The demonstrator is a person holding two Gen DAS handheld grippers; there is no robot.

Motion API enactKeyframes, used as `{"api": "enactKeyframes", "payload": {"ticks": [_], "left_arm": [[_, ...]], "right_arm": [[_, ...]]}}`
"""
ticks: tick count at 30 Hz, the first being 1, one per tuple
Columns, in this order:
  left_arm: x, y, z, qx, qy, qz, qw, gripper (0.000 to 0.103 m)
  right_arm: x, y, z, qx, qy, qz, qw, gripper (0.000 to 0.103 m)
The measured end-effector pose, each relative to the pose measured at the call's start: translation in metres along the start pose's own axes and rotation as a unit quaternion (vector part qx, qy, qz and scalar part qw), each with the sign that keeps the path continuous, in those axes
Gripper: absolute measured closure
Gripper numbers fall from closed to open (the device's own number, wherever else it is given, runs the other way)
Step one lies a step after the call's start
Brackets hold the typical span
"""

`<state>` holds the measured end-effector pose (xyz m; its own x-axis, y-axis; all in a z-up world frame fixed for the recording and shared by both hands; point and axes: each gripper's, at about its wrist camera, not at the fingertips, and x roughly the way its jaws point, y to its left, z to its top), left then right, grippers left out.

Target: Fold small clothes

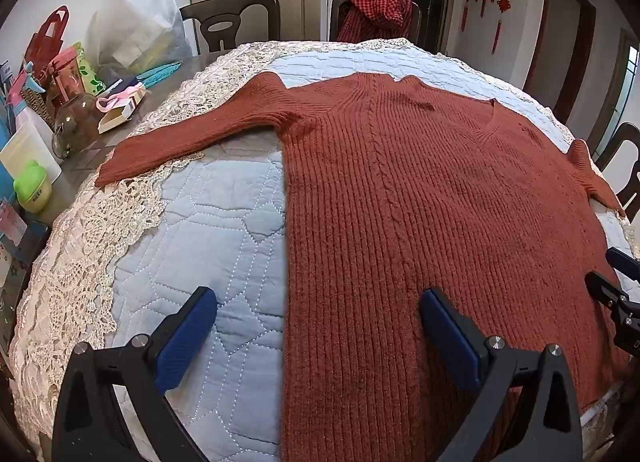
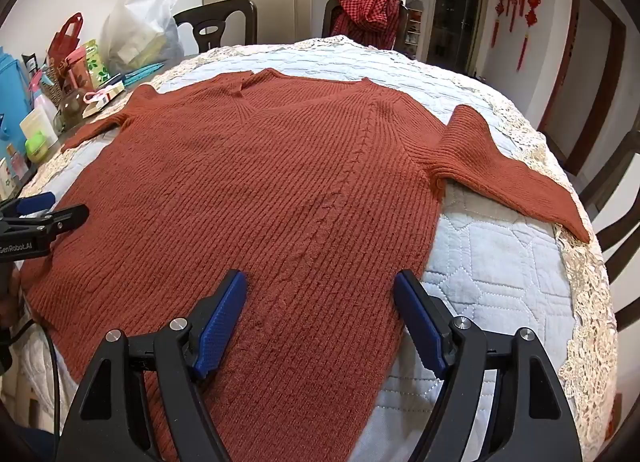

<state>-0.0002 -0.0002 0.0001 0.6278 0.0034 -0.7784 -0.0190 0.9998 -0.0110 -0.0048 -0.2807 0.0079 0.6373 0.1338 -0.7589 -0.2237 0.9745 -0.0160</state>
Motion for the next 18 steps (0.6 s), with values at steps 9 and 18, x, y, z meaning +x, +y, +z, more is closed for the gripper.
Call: {"api": "enactKeyframes", "payload": {"ticks": [9,18], "left_arm": [[-0.0001,0.0002,0.0002,0.000,0.002,0.000,1.0000,0.000],[0.0000,0.0001,0.0002,0.001,0.002,0.000,1.0000,0.000]], "right_arm": [[-0.0004,0.0001,0.0001,0.000,-0.001,0.000,1.000,0.027],[-0.0003,0.0004,0.0004,0.000,-0.001,0.000,1.000,0.027]]}}
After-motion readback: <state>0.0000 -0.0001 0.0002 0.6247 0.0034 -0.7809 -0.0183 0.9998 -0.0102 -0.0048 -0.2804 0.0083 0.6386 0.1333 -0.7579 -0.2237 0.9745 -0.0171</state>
